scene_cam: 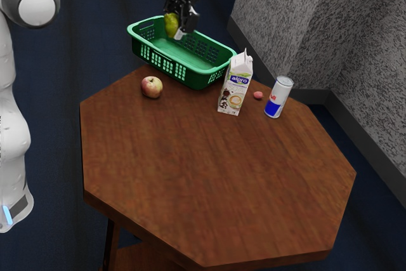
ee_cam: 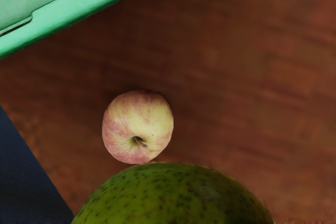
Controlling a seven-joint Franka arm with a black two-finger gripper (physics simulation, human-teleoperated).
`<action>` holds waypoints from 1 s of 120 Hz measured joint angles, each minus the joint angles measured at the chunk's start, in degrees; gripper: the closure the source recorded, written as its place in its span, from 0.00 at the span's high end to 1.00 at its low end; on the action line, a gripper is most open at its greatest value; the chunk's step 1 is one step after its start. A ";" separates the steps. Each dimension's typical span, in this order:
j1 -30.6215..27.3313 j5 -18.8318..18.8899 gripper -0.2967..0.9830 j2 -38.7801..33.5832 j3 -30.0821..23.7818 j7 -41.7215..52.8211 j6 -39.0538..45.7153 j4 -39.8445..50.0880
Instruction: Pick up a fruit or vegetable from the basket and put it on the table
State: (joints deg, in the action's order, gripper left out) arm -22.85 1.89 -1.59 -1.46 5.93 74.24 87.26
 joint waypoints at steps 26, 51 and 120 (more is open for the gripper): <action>-1.90 -0.24 0.50 0.45 -10.22 -0.17 0.70 0.29; 4.38 -0.75 0.50 2.03 -17.36 -1.10 1.97 0.40; 6.43 2.04 0.62 9.39 -22.07 -3.93 10.16 0.30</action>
State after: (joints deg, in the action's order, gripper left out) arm -16.42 3.93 7.81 -23.53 2.00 84.40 87.56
